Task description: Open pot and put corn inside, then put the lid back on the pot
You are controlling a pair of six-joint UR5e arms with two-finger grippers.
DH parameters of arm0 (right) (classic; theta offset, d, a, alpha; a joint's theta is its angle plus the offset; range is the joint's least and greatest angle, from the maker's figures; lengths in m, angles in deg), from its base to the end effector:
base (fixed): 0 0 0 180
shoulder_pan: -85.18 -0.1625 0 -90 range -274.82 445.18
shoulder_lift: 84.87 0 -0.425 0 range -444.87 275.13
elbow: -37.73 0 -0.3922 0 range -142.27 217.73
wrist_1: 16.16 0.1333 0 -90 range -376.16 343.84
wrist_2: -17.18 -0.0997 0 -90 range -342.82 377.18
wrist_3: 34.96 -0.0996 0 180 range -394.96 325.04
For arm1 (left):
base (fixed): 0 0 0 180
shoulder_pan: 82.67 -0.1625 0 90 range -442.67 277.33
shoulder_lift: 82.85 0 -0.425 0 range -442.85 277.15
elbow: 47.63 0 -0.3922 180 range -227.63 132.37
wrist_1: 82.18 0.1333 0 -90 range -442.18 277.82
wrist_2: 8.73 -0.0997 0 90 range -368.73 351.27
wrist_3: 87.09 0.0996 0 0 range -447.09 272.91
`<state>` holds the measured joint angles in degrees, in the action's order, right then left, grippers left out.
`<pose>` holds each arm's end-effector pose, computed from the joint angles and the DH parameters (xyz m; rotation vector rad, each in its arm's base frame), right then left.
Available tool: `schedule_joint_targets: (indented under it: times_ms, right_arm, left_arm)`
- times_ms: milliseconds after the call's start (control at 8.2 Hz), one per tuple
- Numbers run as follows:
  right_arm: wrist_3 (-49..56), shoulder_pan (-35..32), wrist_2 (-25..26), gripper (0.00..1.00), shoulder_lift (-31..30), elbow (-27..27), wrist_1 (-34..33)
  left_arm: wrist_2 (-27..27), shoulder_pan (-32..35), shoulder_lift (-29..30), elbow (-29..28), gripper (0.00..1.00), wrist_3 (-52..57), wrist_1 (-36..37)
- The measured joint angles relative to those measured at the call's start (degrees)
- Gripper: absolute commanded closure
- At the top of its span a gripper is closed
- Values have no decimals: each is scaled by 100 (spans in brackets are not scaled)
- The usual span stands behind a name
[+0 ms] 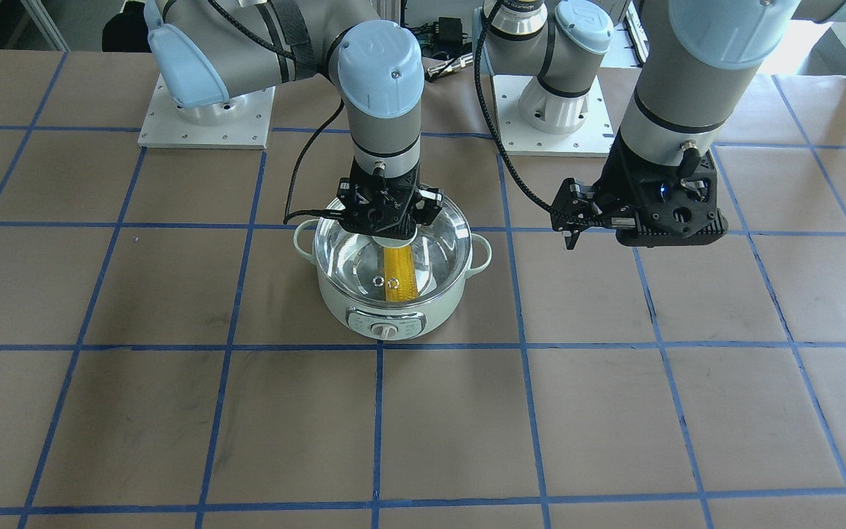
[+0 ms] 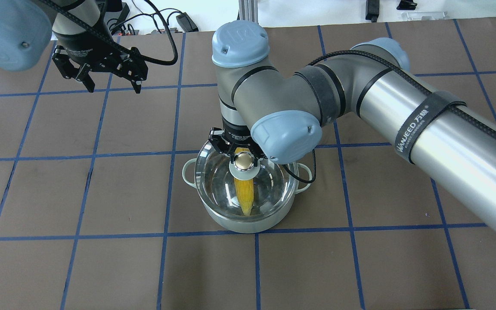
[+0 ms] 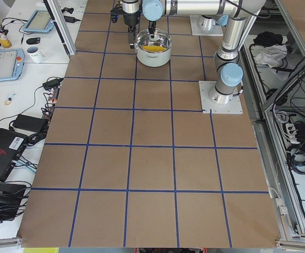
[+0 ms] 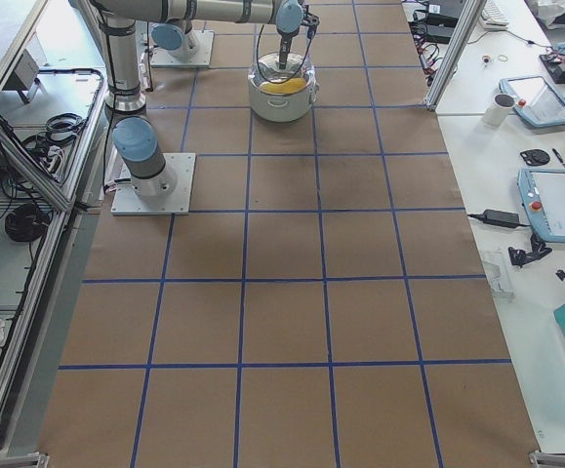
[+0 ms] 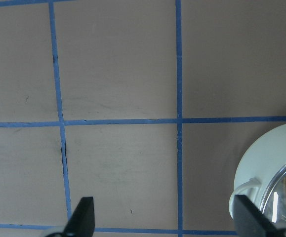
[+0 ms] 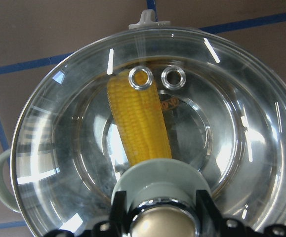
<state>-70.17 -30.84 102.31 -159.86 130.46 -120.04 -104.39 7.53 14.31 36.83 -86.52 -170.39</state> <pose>0.3803 -0.4558 0.3478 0.2527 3.0885 0.1570 -0.1254 -0.5446 0.4743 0.0202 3.0427 -0.0040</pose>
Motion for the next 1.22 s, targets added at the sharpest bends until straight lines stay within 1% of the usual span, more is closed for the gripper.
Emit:
schedule_joint_targets:
  times_ms: [366,610,854,976,1220]
  right_arm:
    - [5,0,16,72,4,0,7]
    - [9,0,13,66,2,0,8]
    - [18,0,19,39,2,0,8]
    - [49,0,20,29,2,0,8]
    - [113,0,18,4,2,0,8]
  left_arm:
    - [5,4,-33,5,0,-3,-32]
    - [10,3,-55,5,0,-8,-110]
    - [-1,0,-66,1,0,-9,-131]
    - [-4,-2,-67,1,0,-10,-133]
    - [-6,0,-72,1,0,-19,-135]
